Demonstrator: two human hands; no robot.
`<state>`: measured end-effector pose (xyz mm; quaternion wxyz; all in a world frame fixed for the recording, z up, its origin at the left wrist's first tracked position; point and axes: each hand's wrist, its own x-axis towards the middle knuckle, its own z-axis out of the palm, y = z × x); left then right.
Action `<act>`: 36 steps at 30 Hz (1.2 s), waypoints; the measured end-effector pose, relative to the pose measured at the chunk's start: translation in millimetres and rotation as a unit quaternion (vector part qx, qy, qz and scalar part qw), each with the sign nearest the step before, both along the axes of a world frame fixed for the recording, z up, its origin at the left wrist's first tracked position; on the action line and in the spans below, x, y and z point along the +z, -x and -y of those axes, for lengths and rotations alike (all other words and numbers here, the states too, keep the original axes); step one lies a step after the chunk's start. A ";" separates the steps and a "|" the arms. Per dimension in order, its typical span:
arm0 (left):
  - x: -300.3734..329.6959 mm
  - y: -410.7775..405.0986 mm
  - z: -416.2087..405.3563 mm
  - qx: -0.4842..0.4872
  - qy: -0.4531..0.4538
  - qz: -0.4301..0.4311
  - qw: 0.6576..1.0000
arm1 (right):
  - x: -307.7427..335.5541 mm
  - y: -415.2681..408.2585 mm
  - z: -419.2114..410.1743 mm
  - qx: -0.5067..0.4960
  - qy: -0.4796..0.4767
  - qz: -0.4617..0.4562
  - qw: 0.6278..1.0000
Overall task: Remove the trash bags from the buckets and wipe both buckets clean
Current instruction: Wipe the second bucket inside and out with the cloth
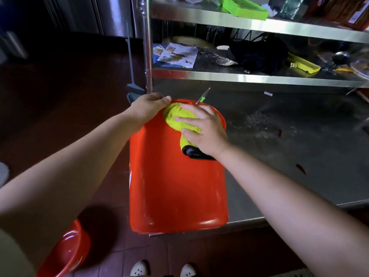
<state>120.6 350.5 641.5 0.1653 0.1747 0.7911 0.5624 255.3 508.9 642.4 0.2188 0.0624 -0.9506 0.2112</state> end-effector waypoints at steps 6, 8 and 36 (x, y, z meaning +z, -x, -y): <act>-5.8 -5.8 10.7 -0.001 -0.041 0.000 0.999 | -12.7 -39.9 26.2 0.030 -0.038 -0.005 0.999; -7.4 -7.0 14.6 0.003 -0.053 -0.001 0.999 | -18.5 -66.9 32.1 0.078 -0.047 -0.005 0.996; -15.2 -9.8 29.0 0.054 -0.065 -0.026 0.996 | -14.1 -19.8 5.0 0.000 0.026 -0.017 1.000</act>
